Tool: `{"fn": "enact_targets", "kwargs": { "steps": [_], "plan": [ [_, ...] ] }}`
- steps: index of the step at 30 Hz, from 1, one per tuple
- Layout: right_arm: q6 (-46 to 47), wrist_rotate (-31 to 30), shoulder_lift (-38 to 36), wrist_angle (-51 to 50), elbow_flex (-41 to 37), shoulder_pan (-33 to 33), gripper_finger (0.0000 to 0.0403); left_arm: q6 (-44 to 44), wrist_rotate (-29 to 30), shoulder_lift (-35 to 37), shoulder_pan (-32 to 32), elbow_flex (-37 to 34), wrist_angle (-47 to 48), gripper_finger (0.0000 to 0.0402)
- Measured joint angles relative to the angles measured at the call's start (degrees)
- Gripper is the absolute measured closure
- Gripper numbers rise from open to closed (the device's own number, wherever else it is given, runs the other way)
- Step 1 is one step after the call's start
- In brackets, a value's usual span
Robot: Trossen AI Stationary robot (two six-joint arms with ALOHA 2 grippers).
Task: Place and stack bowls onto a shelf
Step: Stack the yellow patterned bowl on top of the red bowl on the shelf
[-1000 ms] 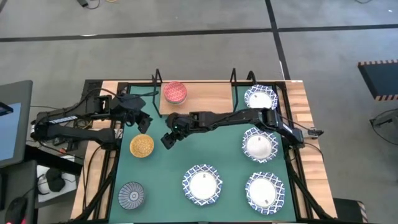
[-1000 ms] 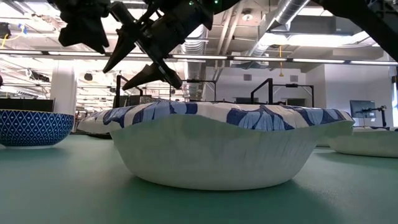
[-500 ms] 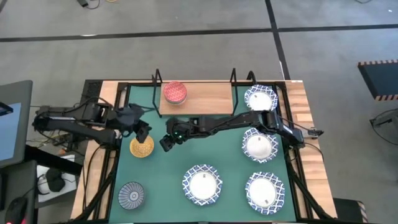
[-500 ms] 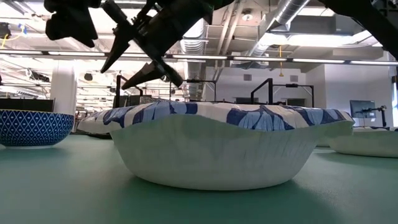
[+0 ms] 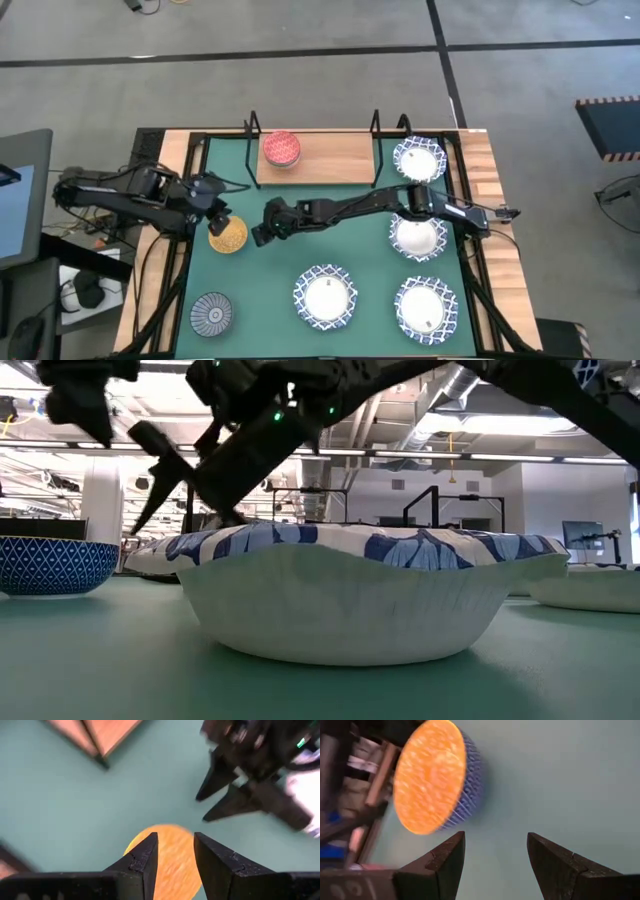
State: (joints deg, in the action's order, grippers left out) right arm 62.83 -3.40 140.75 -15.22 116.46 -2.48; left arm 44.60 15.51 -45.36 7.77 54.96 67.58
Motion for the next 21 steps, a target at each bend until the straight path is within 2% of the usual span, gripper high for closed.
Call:
{"fn": "enact_targets", "kwargs": {
  "steps": [5, 9, 13, 21],
  "plan": [
    [2.14, 0.47, 2.90, 2.91, 0.04, 0.24, 0.0167, 0.34, 0.15, 2.42, 1.80, 0.00, 3.84, 0.0292],
    [2.30, 1.30, 3.29, 1.92, -0.07, 0.29, 0.0194, -2.09, 0.01, 3.51, 2.06, 0.00, 3.88, 0.0292],
    [2.33, 1.99, 3.88, 1.73, 0.02, 0.60, 0.0243, -6.01, 0.37, 3.56, 2.04, 0.00, 4.01, 0.0292],
    [4.73, 1.92, 3.90, 2.32, 0.04, 0.80, 0.0380, -7.37, 0.26, 3.52, 2.47, 0.02, 8.24, 0.0292]
  ]
}}
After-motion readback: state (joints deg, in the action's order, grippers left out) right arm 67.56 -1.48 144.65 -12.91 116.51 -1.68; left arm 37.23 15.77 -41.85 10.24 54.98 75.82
